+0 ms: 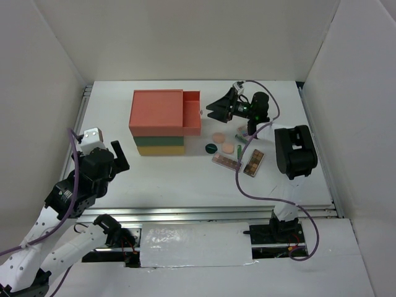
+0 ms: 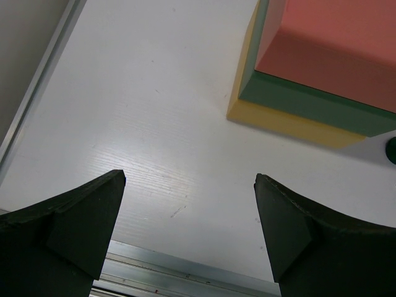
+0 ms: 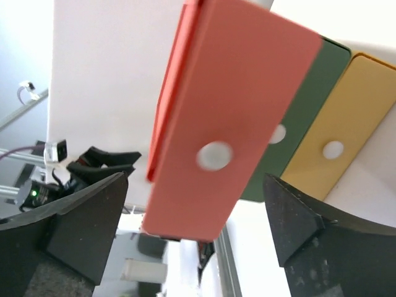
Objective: Organize the makeup
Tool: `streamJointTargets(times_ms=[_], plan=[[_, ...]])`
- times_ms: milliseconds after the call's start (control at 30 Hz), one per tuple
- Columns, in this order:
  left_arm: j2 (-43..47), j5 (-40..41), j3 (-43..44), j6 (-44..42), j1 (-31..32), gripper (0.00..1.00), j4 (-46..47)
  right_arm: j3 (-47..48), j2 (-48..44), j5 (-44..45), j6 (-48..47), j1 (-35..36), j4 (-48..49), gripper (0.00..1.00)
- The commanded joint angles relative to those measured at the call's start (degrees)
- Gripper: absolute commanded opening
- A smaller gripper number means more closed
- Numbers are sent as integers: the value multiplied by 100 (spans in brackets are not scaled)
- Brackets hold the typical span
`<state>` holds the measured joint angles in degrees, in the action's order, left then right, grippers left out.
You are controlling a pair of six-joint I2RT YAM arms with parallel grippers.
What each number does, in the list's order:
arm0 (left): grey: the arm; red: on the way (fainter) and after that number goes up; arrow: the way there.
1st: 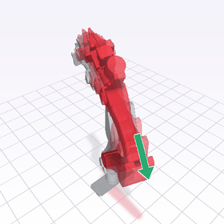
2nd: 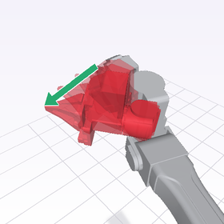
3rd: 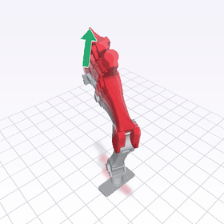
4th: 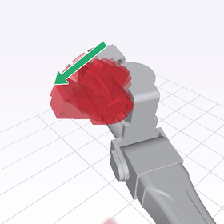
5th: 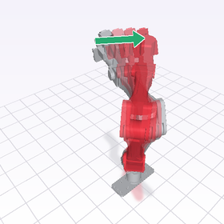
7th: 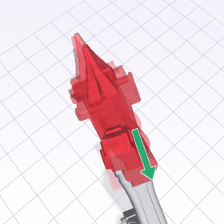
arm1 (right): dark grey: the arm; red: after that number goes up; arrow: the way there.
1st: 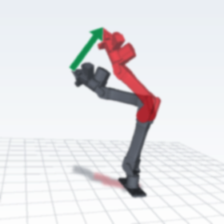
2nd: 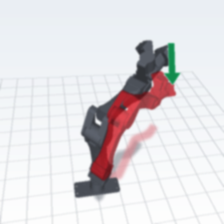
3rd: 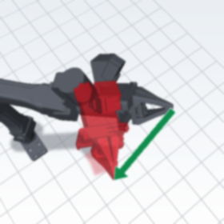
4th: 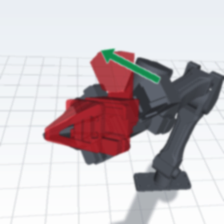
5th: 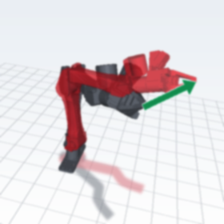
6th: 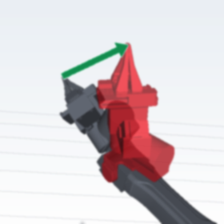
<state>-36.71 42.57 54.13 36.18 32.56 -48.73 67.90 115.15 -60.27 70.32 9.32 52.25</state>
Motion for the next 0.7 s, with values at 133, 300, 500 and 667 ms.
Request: streamJointTargets(times_ms=[133,300,500,667], plan=[[23,-47,72,-103,23,99,241,-925,-1441,261,-992,-720,-1372,99],[32,-117,72,-155,23,99,285,-464,-2838,3731,-3671,-460,-6817,89],[76,-161,63,-173,23,99,311,-155,-2911,5866,-4237,51,-8484,69],[172,-143,54,-156,23,99,277,-373,-2674,6194,-4317,157,-8609,58]])
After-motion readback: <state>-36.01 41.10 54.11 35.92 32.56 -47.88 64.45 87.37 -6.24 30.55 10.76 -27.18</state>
